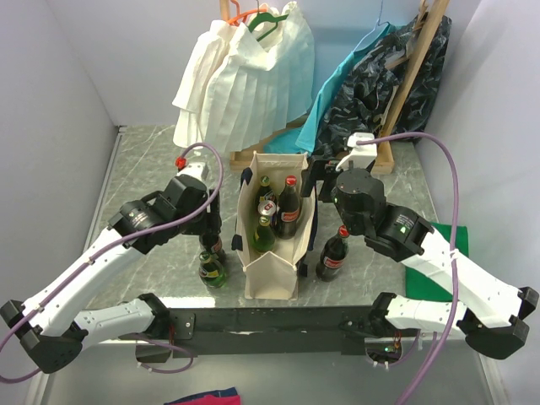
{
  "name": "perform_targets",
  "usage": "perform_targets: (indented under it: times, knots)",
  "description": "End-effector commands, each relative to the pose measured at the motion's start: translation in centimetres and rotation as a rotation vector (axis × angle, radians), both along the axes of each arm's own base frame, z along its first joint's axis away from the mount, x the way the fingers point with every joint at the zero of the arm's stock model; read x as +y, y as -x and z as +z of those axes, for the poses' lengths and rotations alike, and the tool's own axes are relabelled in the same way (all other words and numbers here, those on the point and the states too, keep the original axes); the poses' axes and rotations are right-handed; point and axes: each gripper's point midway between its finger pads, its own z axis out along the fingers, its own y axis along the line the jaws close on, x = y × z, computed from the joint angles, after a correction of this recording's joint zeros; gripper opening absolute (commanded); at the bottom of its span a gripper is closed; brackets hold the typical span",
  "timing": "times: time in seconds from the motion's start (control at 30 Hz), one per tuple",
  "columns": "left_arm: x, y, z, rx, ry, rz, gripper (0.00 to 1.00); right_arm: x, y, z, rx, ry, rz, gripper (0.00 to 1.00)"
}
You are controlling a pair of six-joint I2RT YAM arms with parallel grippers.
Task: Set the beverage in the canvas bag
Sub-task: Pick up the drink from the center of the board.
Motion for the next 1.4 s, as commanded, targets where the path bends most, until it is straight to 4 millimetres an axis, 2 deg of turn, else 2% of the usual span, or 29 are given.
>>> perform_targets:
  times: [0.0, 0.57, 0.77, 0.9, 1.1, 1.17, 1.37]
  knots:
    - [-0.18, -0.21, -0.03, -0.011, 0.025, 0.011, 0.74, -0.31, -0.19, 0.35, -0.007, -0.014, -0.016, 0.96]
    - [-0.14, -0.27, 0.25, -0.027, 0.038, 0.017, 0.69, -0.18, -0.34, 0.25, 0.0, -0.009, -0.01, 0.96]
    - [-0.23, -0.45, 0.53, -0.034, 0.034, 0.011, 0.64, -0.13, -0.39, 0.26, -0.001, -0.009, -0.009, 0.96]
    - [-0.34, -0.5, 0.4, -0.03, 0.033, 0.008, 0.55, -0.1, -0.44, 0.21, 0.001, -0.006, -0.009, 0.97]
    - [-0.31, -0.48, 0.38, -0.028, 0.03, 0.007, 0.53, -0.25, -0.38, 0.25, 0.0, -0.007, -0.012, 0.96]
    - [-0.26, -0.46, 0.21, -0.024, 0.029, 0.011, 0.49, -0.18, -0.41, 0.11, 0.002, -0.006, -0.011, 0.96]
    - [-0.08, -0.33, 0.03, -0.024, 0.028, 0.015, 0.25, -0.13, -0.44, -0.01, 0.005, -0.006, -0.01, 0.96]
